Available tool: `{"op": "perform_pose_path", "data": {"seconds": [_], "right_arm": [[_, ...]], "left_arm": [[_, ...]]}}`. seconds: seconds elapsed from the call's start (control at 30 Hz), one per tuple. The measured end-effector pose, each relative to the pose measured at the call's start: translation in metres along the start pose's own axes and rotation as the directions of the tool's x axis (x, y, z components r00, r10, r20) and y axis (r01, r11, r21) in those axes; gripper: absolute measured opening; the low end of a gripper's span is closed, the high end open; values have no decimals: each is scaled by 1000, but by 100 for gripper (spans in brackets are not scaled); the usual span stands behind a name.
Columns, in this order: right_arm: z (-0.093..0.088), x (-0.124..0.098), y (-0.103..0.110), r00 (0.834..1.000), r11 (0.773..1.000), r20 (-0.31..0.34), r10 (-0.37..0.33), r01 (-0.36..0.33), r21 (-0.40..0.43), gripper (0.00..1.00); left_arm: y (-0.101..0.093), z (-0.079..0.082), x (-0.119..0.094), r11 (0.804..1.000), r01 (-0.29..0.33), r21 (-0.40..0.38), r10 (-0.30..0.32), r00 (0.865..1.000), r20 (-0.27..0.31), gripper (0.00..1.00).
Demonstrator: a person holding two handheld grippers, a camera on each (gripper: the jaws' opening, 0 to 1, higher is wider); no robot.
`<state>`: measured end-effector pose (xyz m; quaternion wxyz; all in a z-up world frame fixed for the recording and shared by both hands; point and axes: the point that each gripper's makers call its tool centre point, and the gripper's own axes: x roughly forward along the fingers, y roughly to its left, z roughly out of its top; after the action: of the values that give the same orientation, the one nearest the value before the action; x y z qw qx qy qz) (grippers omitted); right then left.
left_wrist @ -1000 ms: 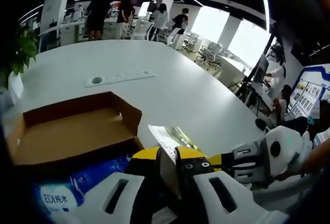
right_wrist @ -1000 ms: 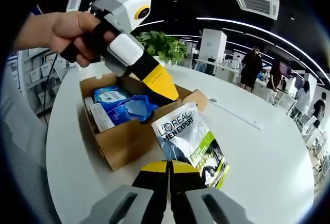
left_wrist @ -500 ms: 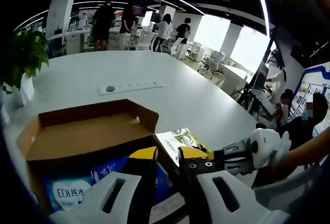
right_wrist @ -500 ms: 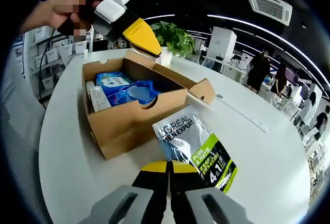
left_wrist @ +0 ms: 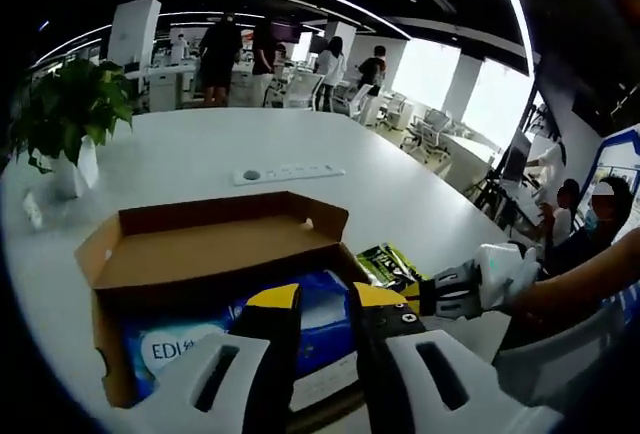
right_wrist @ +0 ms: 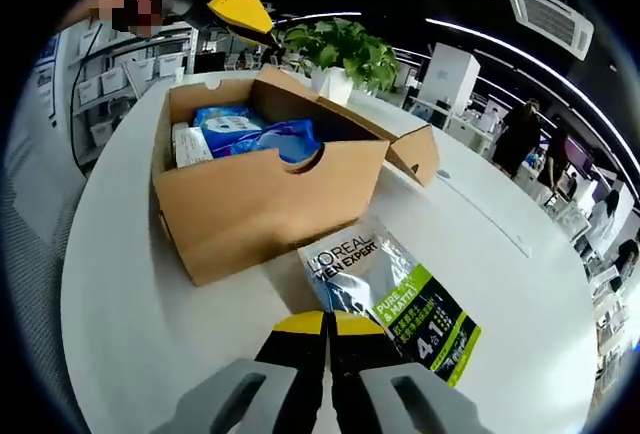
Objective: Operate the shoe box by opening the lid, removing the specified soft item, and placing it in the target area until the item is outside and the box remains undamaged.
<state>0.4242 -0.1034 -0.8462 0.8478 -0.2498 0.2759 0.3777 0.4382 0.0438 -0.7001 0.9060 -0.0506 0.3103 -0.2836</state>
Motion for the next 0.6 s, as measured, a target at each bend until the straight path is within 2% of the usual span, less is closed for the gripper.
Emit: {"op": "perform_pose_path", "data": {"seconds": [0.17,0.33,0.6], "right_arm": [[-4,0,-1,1000,1000,-12,-4,4,9,0],[-5,1,0,1000,1000,-22,0,1,15,1],[-4,-8,-5,1000,998,1,-28,28,60,13]], "left_arm": [[15,-2,-10,999,-34,-7,34,999,8,20],[18,-7,-19,999,-48,-17,49,999,17,20],[25,-10,-28,998,-68,-2,68,998,15,22]]}}
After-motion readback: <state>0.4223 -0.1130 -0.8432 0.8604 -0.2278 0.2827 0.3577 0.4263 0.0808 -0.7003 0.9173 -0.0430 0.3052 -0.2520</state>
